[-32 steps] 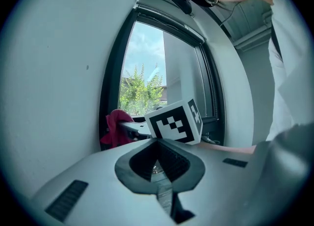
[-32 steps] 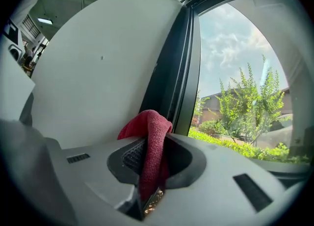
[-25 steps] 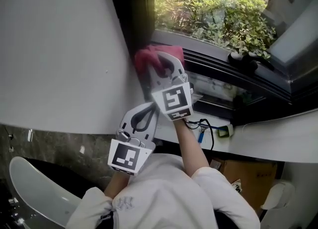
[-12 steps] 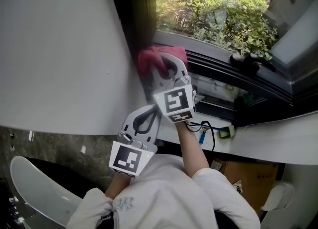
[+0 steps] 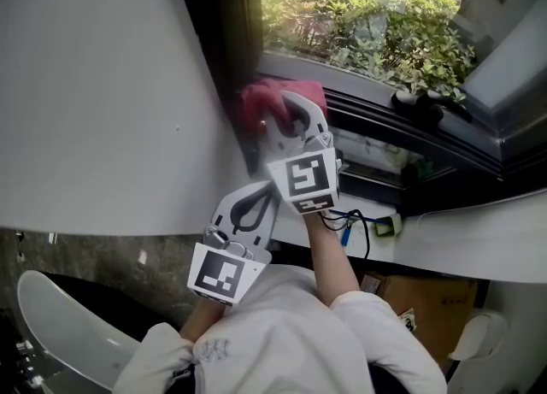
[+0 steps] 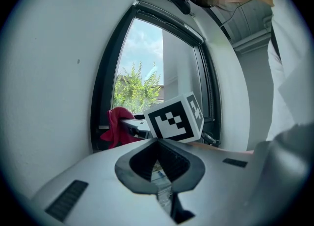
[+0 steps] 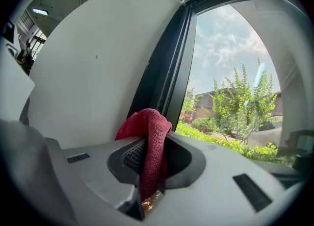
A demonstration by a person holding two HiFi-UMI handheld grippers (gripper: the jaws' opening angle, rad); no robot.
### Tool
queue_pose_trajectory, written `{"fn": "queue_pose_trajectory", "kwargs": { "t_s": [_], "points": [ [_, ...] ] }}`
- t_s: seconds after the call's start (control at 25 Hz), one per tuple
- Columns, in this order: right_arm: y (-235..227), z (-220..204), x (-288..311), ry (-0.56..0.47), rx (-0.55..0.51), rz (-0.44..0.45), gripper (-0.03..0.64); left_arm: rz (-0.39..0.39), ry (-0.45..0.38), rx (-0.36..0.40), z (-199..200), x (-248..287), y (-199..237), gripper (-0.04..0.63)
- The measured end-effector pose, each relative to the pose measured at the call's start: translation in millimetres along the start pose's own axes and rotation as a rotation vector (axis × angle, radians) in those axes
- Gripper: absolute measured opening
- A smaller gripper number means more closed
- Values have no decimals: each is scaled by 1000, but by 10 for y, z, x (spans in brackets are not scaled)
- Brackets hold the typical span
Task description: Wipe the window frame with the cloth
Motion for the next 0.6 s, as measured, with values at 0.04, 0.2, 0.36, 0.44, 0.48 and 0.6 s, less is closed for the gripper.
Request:
{"fn": "queue_pose_trajectory", "kwargs": {
  "t_s": [0.04,0.2,0.36,0.44,0.48,0.6],
  "points": [
    [-19,-3,-10,-1,19,2,67,-3,-5,-3,8,7,-9,8],
    [-77,-18,-42,-3,50,12,67,-15,-16,-3,35,33,-45,8],
    [-78,-24,-45,4,31,4,67,-15,-9,-4,25,42,-51,8],
    [-81,-26,-51,8,24,-1,67,-15,-5,1,26,45,-57,8],
    [-85,-27,-56,10,22,-3,67,-15,-4,4,29,48,-62,8],
    [-93,-28,-67,15,12,-9,67,-15,-1,11,36,54,-72,9]
  ]
}}
Point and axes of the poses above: the fingertips, and each gripper's own axes: x forward along the fingers, y to its left, z out of its top, the point moved 9 cm from there along -x, backward along the fingers, and after that the axes turned 14 degrees about y, right-handed, at the moved point
